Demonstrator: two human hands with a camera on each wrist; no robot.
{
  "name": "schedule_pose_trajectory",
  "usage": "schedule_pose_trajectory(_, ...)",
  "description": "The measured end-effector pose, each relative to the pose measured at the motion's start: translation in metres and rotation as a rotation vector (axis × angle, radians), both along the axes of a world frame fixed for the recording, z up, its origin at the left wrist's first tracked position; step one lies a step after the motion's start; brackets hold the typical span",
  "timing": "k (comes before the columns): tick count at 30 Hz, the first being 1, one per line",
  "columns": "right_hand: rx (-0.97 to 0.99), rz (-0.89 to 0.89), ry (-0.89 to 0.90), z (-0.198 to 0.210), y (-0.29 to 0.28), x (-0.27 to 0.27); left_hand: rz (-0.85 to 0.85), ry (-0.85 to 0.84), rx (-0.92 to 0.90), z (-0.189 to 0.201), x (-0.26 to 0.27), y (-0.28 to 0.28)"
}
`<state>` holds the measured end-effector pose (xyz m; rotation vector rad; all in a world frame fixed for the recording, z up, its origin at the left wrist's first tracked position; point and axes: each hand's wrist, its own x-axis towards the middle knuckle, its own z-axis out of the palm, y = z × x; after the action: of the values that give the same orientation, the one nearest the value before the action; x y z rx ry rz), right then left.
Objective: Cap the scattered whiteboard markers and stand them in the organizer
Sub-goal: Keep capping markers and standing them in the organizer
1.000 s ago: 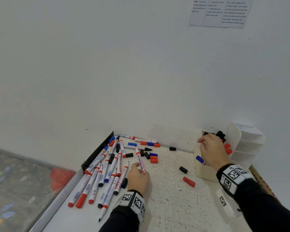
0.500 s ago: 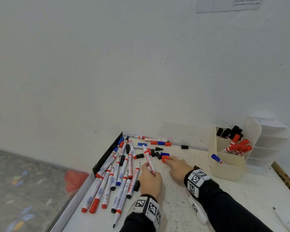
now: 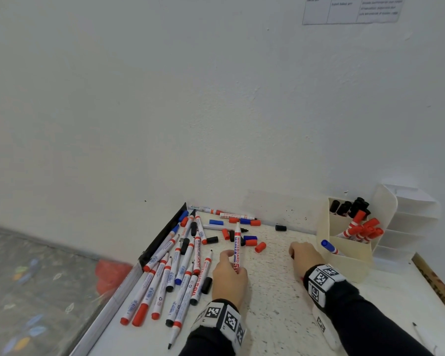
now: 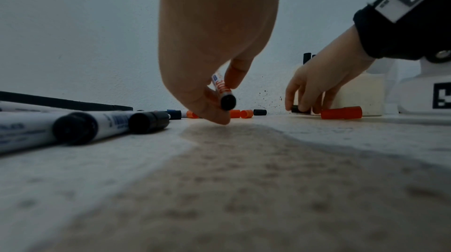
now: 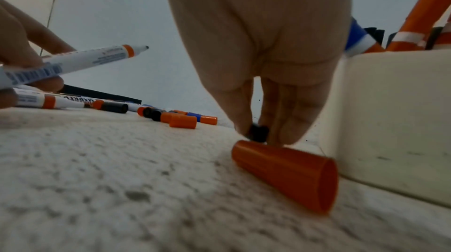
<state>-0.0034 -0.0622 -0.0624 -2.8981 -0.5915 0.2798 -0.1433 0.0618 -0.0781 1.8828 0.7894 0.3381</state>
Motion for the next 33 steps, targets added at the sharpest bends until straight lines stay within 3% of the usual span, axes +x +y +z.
schedule_pose_trajectory(4, 0.445, 0.079, -0.036, 0.006, 0.005, -0.001, -0.024, -0.006, 0.097, -0.003, 0.002, 0.002)
schedule_pose_trajectory(7, 0.606, 0.111, -0.015, 0.016, 0.013, -0.006, -0.044, 0.005, 0.136, -0.006, 0.003, 0.003)
schedule_pose_trajectory(12, 0.605, 0.168, 0.016, 0.020, 0.012, -0.019, -0.090, -0.003, 0.166, -0.006, 0.005, 0.003)
schedule_pose_trajectory(21, 0.703, 0.027, -0.039, 0.014, 0.004, -0.019, -0.054, -0.053, 0.113, -0.007, 0.006, 0.001)
schedule_pose_trajectory(28, 0.710, 0.018, -0.037, 0.010, 0.000, -0.018, -0.078, -0.062, 0.085, -0.007, 0.006, 0.000)
schedule_pose_trajectory(33, 0.707, 0.056, 0.080, 0.011, -0.005, -0.016, -0.073, -0.078, 0.077, -0.008, 0.005, 0.000)
